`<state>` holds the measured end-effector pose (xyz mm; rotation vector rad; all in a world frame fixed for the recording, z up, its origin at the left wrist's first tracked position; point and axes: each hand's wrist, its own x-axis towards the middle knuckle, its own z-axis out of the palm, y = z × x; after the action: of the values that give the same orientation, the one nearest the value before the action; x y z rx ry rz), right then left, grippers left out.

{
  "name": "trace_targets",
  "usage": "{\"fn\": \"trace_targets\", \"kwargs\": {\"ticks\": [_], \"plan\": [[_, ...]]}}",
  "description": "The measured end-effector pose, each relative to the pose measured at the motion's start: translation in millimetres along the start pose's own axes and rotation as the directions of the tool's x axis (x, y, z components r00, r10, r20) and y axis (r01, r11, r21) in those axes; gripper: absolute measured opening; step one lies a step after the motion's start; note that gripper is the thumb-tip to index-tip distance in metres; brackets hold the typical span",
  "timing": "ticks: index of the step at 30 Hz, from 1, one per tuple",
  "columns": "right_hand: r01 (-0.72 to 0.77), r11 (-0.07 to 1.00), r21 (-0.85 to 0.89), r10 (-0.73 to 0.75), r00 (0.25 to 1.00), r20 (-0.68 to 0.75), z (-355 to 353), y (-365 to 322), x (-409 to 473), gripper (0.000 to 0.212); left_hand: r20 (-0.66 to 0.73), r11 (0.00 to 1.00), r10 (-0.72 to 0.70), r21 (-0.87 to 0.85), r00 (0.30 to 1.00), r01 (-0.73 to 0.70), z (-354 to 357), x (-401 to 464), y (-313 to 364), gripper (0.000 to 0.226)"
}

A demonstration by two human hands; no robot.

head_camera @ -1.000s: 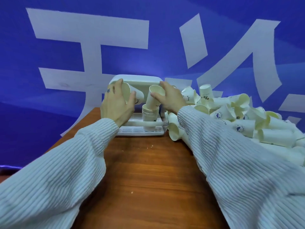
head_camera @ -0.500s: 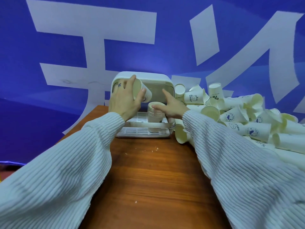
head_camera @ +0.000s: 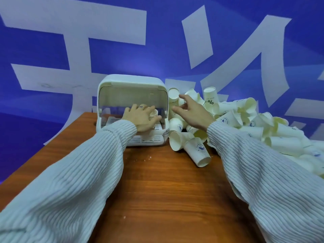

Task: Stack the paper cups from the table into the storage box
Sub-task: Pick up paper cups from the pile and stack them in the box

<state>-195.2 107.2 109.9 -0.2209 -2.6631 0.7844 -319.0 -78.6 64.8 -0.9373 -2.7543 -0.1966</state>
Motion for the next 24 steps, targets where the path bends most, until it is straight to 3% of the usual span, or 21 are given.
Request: {"fn": "trace_targets", "kwargs": {"ticks": [3, 5, 7, 9, 12, 15, 18, 24], "plan": [[0.007, 0.997, -0.078, -0.007, 1.000, 0.004, -14.5, 7.7, -7.8, 0.066, 0.040, 0.999, -0.044, 0.007, 0.998, 0.043, 0.8, -4.2, 3.8, 0.089], [-0.002, 0.992, -0.126, 0.007, 0.999, 0.041, -25.2, 13.5, -15.7, 0.059, 0.006, 0.996, -0.008, 0.093, 1.000, 0.007, -4.1, -7.1, 7.8, 0.088], [0.000, 0.979, -0.205, 0.020, 0.995, 0.095, -35.5, 17.3, -25.6, 0.047, -0.172, 0.987, 0.115, 0.129, 0.978, -0.093, -5.2, -13.7, 16.5, 0.077], [0.018, 0.940, -0.341, 0.037, 0.987, 0.154, -42.1, 19.3, -37.9, 0.041, -0.312, 0.949, 0.293, 0.207, 0.904, -0.236, -2.6, -23.0, 34.5, 0.069], [0.003, 0.855, -0.519, 0.107, 0.977, 0.183, -35.8, 23.9, -56.4, 0.052, -0.236, 0.866, 0.452, 0.345, 0.860, -0.361, 8.4, -33.4, 68.3, 0.066], [-0.075, 0.847, -0.527, 0.186, 0.969, 0.162, -18.4, 32.6, -72.4, 0.072, -0.074, 0.844, 0.415, 0.402, 0.907, -0.354, 23.0, -36.1, 92.6, 0.080], [-0.114, 0.840, -0.531, 0.209, 0.970, 0.122, -1.8, 40.3, -83.2, 0.081, -0.013, 0.843, 0.337, 0.450, 0.941, -0.296, 37.3, -35.0, 105.7, 0.094], [-0.145, 0.859, -0.490, 0.246, 0.958, 0.147, 13.1, 55.4, -95.3, 0.076, -0.048, 0.883, 0.296, 0.394, 0.954, -0.254, 42.3, -39.0, 112.7, 0.061]]}}
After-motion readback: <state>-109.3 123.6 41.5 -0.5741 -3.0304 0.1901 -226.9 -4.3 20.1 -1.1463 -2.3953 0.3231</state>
